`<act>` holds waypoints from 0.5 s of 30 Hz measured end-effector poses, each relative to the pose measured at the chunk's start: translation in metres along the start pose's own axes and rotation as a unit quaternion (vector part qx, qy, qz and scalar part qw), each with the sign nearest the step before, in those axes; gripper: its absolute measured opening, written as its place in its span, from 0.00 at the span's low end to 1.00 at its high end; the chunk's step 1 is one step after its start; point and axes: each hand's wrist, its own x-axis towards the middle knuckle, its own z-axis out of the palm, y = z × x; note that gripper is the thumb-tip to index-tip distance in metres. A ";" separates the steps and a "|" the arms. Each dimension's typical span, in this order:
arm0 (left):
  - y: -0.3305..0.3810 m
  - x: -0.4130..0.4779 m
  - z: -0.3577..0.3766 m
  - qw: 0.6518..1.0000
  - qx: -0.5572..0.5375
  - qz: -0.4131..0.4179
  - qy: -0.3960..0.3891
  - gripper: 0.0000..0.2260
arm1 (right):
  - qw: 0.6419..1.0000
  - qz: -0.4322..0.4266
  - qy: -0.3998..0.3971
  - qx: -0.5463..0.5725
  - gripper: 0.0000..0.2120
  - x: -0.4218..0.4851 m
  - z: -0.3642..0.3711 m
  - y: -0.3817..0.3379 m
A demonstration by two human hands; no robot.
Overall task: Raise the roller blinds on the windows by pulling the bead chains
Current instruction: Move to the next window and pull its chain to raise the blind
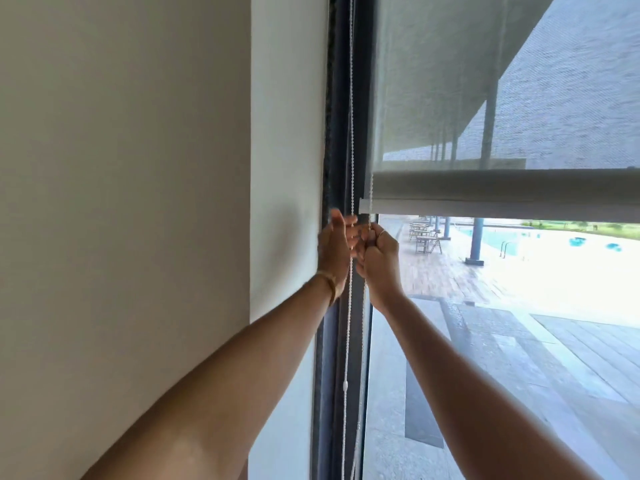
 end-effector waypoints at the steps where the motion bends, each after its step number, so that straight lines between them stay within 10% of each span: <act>1: 0.012 0.006 0.003 1.000 0.007 0.008 -0.001 0.29 | 1.000 -0.002 -0.004 -0.005 0.08 -0.004 -0.003 0.003; 15: 0.120 0.038 0.052 0.997 0.023 0.060 -0.051 0.22 | 0.998 0.039 -0.030 0.032 0.17 -0.033 -0.005 0.004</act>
